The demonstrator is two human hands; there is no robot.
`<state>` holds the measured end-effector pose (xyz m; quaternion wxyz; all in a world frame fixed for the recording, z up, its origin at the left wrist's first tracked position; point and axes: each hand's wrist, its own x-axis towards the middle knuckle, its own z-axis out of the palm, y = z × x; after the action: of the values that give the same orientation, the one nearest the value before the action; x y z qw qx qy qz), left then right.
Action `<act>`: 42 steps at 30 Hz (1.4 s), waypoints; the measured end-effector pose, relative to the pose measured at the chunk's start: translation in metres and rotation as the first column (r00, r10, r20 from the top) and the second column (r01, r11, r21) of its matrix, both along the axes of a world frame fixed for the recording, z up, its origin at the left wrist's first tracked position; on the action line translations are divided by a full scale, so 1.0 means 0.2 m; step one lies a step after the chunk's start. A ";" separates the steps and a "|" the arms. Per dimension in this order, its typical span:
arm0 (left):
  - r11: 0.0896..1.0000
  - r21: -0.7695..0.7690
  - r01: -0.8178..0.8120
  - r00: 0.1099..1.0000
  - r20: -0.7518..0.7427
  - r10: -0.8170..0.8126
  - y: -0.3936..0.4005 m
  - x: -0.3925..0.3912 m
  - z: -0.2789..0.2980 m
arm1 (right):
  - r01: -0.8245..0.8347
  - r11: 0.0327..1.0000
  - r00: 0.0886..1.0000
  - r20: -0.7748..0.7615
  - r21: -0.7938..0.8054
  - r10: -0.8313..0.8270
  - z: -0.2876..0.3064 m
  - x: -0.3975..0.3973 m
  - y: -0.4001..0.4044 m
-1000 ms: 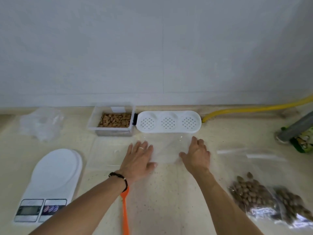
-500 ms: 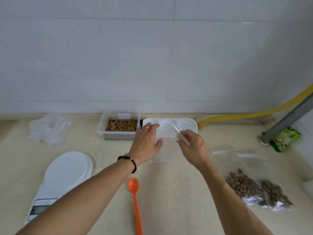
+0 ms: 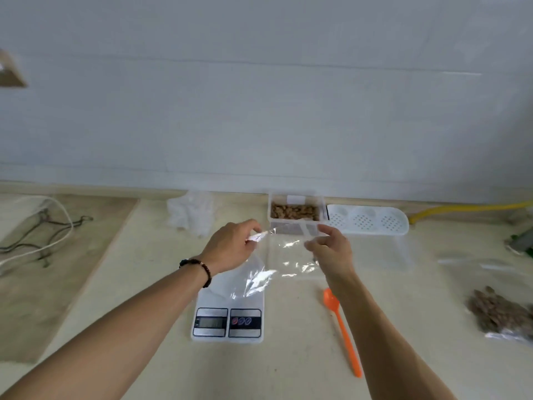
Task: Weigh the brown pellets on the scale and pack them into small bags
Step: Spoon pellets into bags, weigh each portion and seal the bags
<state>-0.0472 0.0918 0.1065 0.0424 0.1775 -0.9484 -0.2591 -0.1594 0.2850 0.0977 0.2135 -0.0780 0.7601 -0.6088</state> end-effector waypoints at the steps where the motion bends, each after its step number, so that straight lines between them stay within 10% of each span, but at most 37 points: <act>1: 1.000 -0.003 -0.016 1.000 0.020 0.016 -0.07 0.06 -0.02 | 0.006 1.000 1.000 0.014 0.015 -0.006 -0.03 0.06 -0.06; 26: 0.951 -0.310 -0.017 0.999 -0.047 0.002 -0.52 0.47 -0.54 | 0.070 0.883 0.983 -0.183 0.465 0.019 -0.44 0.35 -0.42; 42: 0.953 -0.290 -0.092 0.993 0.042 0.108 0.02 1.08 -0.85 | 0.043 0.649 0.666 -0.506 0.760 0.548 -0.75 1.00 0.06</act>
<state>0.1681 0.0960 -0.0643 0.0534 0.2247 -0.9666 -0.1108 0.0398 0.2972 -0.0527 0.0117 -0.3279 0.9337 -0.1437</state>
